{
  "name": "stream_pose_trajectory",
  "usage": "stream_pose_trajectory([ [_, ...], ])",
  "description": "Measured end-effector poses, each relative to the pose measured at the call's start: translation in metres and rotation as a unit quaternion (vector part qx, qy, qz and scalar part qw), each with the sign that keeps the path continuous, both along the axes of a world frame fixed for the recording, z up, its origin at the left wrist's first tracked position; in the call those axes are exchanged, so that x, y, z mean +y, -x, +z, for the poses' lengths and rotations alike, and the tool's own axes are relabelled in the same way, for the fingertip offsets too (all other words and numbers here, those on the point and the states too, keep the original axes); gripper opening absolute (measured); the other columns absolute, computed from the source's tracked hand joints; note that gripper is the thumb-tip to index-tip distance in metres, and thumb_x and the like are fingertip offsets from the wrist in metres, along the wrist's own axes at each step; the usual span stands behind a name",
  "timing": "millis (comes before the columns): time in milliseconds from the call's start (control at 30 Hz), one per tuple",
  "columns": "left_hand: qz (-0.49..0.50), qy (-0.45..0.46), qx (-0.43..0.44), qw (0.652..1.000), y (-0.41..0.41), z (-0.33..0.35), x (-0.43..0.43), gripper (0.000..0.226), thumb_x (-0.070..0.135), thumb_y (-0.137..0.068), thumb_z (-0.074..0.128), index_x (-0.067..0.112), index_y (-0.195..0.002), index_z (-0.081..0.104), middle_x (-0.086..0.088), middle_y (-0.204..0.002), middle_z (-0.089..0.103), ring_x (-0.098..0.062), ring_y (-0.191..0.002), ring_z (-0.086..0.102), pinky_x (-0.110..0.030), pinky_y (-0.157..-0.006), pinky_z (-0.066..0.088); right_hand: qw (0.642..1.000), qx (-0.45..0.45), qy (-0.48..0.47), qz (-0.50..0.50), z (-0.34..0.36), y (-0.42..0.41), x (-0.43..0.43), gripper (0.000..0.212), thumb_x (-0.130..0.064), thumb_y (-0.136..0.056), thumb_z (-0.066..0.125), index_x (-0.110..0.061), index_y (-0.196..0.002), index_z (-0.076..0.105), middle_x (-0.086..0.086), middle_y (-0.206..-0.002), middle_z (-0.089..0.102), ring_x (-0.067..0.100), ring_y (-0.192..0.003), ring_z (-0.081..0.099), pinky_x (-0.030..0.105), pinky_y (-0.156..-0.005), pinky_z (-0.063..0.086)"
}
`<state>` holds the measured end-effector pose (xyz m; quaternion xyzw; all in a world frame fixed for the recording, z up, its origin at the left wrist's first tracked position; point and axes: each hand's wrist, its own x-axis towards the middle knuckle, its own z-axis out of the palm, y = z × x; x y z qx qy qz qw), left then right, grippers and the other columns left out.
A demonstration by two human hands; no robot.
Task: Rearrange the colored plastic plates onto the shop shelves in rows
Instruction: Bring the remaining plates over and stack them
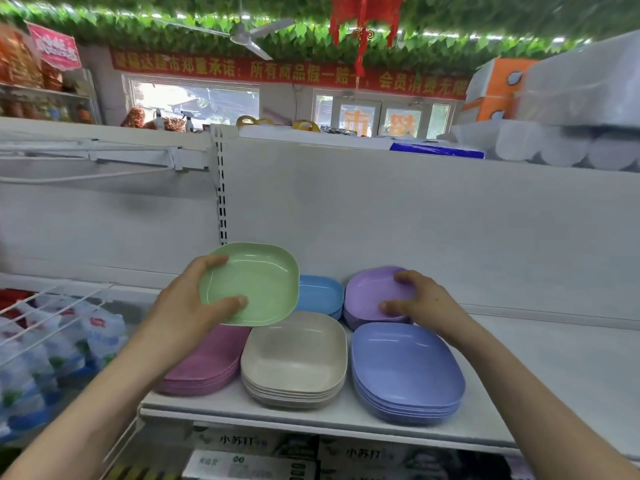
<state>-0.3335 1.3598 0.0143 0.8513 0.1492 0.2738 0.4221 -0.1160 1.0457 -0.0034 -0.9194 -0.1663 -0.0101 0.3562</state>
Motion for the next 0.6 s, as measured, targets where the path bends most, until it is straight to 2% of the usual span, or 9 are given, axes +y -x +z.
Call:
stream_pose_trajectory([
  [67,-0.006,0.003,0.001,1.000,-0.003,0.000,-0.001,0.080,0.049,-0.064,0.074,0.035,-0.139,0.053,0.009,-0.133,0.057,-0.020,-0.122,0.054,-0.044,-0.104,0.046,0.999,-0.001,0.039,0.004,0.001,-0.004,0.001,0.082,-0.044,-0.079,0.085,-0.027,-0.150,0.048,-0.001,-0.143,0.055,0.018,-0.109,0.061,0.033,-0.090,0.046],
  [133,-0.011,0.011,-0.002,1.000,-0.008,0.000,-0.002,0.080,0.048,-0.062,0.072,0.035,-0.139,0.054,0.007,-0.132,0.058,-0.020,-0.121,0.054,-0.042,-0.103,0.045,0.997,0.005,0.073,0.015,0.003,-0.008,0.001,0.081,-0.047,-0.079,0.085,-0.025,-0.149,0.051,-0.001,-0.147,0.055,0.019,-0.118,0.059,0.032,-0.096,0.045],
  [200,-0.014,0.013,-0.001,1.000,-0.013,-0.001,-0.004,0.081,0.047,-0.062,0.074,0.033,-0.139,0.055,0.007,-0.131,0.058,-0.020,-0.121,0.053,-0.039,-0.103,0.043,0.994,0.025,0.102,0.025,0.004,-0.010,0.002,0.081,-0.052,-0.076,0.086,-0.026,-0.147,0.056,-0.003,-0.149,0.055,0.019,-0.124,0.059,0.032,-0.100,0.046],
  [267,-0.017,0.011,0.005,1.000,-0.019,-0.003,-0.003,0.076,0.043,-0.069,0.084,0.034,-0.139,0.054,0.007,-0.131,0.058,-0.021,-0.122,0.053,-0.039,-0.103,0.043,0.991,0.044,0.124,0.030,0.002,-0.013,0.002,0.078,-0.056,-0.075,0.086,-0.031,-0.144,0.060,-0.005,-0.151,0.054,0.018,-0.127,0.059,0.031,-0.102,0.046],
  [367,-0.015,0.008,0.013,1.000,-0.026,-0.007,0.002,0.064,0.030,-0.082,0.085,0.036,-0.138,0.054,0.007,-0.133,0.058,-0.021,-0.123,0.054,-0.042,-0.106,0.043,0.989,0.076,0.123,0.044,0.000,-0.015,0.002,0.075,-0.057,-0.076,0.085,-0.037,-0.143,0.059,-0.007,-0.154,0.050,0.017,-0.134,0.053,0.030,-0.107,0.043],
  [600,-0.003,-0.032,0.022,0.999,-0.037,0.000,0.031,0.065,0.028,-0.085,0.082,0.032,-0.143,0.052,0.009,-0.132,0.057,-0.018,-0.120,0.056,-0.035,-0.101,0.045,0.986,0.104,0.120,0.049,-0.007,-0.028,0.003,0.074,-0.057,-0.075,0.085,-0.044,-0.143,0.057,-0.008,-0.154,0.050,0.017,-0.136,0.051,0.029,-0.106,0.040],
])
